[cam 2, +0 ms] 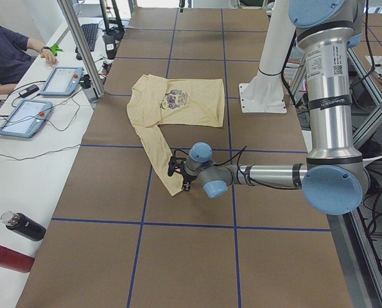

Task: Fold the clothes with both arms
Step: 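Move the left gripper down and grasp the other sleeve's cuff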

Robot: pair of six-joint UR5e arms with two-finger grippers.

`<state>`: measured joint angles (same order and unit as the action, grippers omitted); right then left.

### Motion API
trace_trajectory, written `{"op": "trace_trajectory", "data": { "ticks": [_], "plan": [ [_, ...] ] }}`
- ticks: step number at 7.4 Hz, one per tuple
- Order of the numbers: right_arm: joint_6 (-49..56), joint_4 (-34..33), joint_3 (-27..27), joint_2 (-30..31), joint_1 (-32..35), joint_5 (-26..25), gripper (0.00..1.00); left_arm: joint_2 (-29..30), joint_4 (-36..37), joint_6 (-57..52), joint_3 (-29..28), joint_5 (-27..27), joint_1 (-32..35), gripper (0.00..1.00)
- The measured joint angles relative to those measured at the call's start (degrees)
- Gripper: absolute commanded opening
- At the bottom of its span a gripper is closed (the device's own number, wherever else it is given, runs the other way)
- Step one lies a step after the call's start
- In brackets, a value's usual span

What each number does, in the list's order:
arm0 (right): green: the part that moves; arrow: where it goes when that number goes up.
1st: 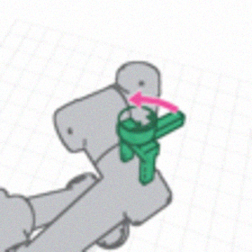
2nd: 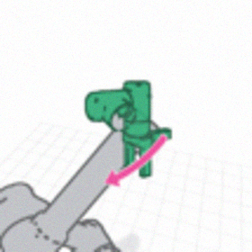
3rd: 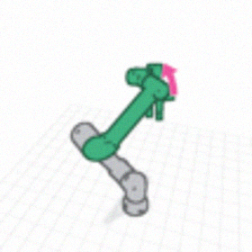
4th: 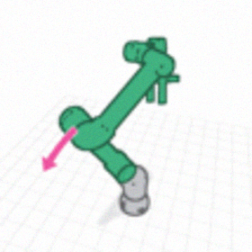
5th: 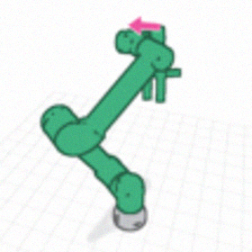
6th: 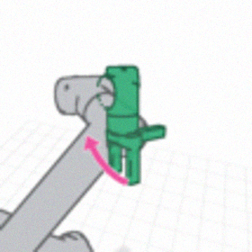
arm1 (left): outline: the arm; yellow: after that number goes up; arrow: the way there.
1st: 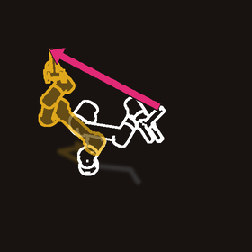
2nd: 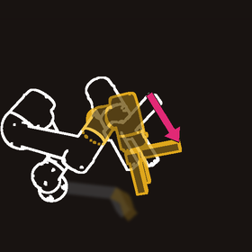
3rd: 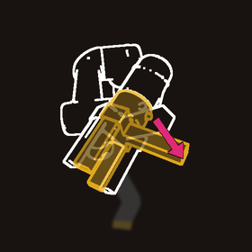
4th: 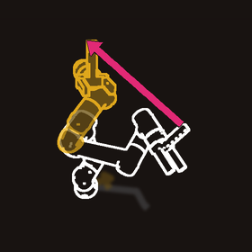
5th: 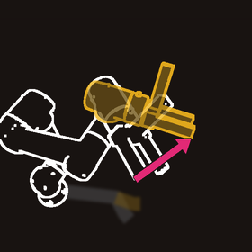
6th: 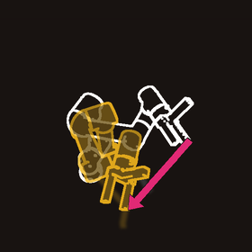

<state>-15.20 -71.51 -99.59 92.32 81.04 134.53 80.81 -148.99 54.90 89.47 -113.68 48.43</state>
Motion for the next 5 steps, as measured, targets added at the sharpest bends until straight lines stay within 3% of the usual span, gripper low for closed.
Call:
{"op": "trace_trajectory", "data": {
  "ticks": [1,2,3,5],
  "plan": [
    [-0.02,-0.01,-0.04,-0.02,0.00,0.02,0.99,-0.02,0.03,-0.10,0.00,0.03,-0.05,0.36],
    [-0.06,-0.03,-0.05,-0.03,0.00,0.03,0.99,-0.06,0.07,-0.17,0.00,0.04,-0.07,0.11],
    [-0.08,-0.03,-0.07,-0.03,0.00,0.03,0.99,-0.12,0.09,-0.21,0.01,0.06,-0.12,0.00],
    [-0.15,-0.04,-0.12,-0.06,0.00,-0.02,0.99,-0.19,0.10,-0.46,0.30,0.15,-0.09,0.00]
  ]
}}
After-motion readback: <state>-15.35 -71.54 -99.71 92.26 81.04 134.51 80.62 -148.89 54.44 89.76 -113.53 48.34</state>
